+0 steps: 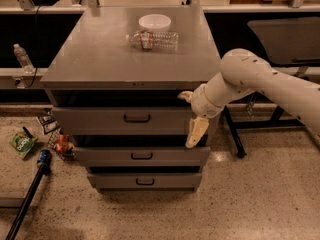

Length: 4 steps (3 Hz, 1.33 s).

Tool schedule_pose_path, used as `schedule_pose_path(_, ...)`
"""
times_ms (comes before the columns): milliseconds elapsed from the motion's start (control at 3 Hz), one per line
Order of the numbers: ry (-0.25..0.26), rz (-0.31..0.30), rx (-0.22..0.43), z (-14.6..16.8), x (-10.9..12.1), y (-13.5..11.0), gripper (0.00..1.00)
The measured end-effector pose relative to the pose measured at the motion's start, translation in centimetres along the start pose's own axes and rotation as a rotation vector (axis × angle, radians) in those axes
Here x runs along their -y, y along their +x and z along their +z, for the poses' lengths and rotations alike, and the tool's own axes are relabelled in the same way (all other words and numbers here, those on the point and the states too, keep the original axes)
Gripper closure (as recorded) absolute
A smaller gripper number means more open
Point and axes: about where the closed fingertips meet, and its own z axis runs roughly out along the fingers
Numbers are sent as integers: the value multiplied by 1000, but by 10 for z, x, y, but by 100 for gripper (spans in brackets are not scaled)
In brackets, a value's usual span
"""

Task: Open top drawer

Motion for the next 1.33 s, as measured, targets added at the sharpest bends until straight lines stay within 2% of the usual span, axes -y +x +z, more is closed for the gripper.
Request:
schedule_pose_path(667, -32, 0, -13, 25, 16, 5, 0)
schedule_pose_path(1000, -58, 1, -15, 36, 20, 7, 18)
schedule_pose_path(1333, -81, -1, -17, 40, 20, 8, 41)
